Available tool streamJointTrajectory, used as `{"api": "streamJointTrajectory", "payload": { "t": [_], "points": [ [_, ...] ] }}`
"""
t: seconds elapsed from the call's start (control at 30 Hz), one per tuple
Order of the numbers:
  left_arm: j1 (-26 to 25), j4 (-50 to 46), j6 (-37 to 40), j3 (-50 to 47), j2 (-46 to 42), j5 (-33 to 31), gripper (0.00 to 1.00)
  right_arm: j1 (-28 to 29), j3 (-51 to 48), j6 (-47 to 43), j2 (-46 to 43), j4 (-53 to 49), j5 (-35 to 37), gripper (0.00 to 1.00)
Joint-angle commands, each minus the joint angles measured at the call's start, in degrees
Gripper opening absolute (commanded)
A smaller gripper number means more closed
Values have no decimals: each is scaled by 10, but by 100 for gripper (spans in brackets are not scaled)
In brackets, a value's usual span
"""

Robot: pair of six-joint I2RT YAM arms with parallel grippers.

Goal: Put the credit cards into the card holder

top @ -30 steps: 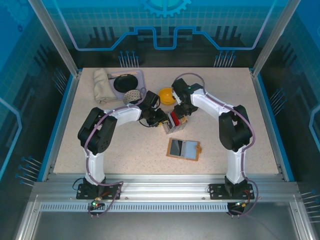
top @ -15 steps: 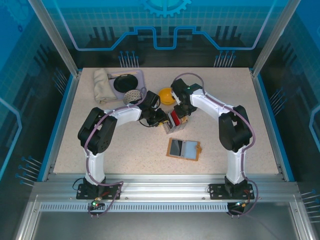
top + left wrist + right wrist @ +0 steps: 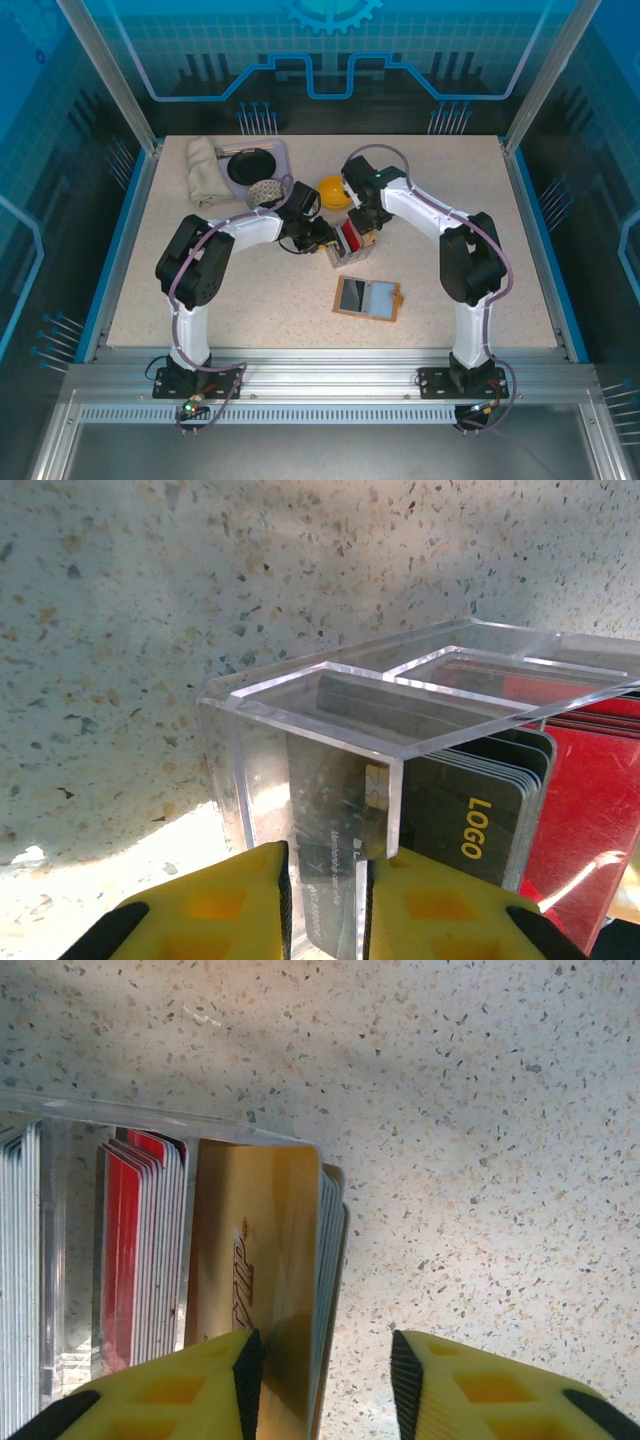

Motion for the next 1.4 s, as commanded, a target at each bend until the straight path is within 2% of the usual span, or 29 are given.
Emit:
{"api": "streamJointTrajectory", "payload": {
  "t": [0.0,0.8,0.93,1.07,1.23,1.37],
  "points": [
    [3,-35,11,-11,9,-2,24,4,17,-8,-16,-17,13,38],
    [3,-39,15,-14,5,-3,23,4,8,5,-56,-17,-14,8],
    [3,-39,18,-18,-5,-6,23,1,5,19,-84,-20,-58,5],
    [3,-35,21,-23,-28,-8,26,-11,-21,47,-136,-2,-131,4],
    [2,-24,26,-37,-71,-12,33,-43,-90,95,-218,46,-219,4],
    [2,-1,22,-64,-123,-12,42,-93,-166,155,-292,111,-323,4]
  ]
}}
